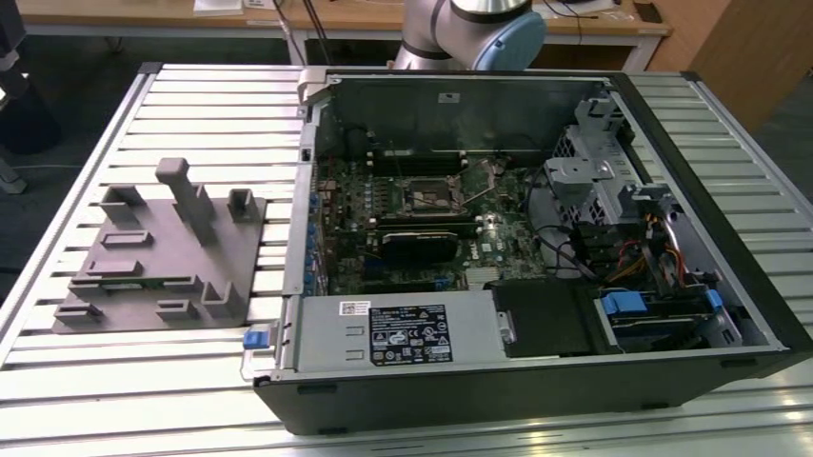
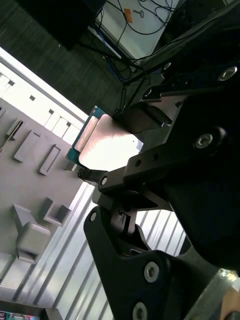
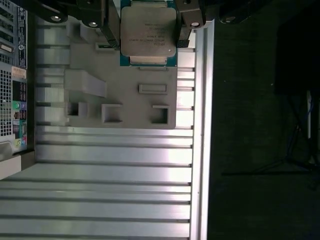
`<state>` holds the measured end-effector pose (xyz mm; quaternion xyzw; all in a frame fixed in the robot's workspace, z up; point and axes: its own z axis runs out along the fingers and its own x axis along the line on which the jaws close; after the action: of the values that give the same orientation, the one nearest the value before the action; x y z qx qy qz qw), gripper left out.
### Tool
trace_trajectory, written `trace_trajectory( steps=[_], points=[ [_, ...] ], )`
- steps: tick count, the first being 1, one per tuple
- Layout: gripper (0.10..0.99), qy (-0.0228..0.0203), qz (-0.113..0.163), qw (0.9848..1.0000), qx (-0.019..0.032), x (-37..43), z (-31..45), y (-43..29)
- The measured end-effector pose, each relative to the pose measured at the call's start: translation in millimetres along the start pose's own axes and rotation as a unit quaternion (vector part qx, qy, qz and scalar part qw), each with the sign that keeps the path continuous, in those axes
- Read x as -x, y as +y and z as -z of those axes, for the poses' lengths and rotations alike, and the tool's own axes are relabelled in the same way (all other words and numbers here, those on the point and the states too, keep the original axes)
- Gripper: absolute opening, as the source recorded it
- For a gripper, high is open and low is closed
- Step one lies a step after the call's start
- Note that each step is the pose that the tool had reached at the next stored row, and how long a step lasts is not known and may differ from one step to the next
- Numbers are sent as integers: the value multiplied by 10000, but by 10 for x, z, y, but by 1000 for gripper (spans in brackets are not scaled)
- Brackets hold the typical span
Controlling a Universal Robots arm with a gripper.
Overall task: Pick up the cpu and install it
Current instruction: 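Pick up the cpu and move it towards the insertion slot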
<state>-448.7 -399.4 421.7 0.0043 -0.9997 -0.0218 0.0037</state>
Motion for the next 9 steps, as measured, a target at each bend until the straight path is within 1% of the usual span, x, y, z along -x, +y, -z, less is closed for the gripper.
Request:
trace_trajectory(
  steps=[9],
  points=[
    [537, 0, 0, 10000, 0, -1, 139, 9]
  ],
)
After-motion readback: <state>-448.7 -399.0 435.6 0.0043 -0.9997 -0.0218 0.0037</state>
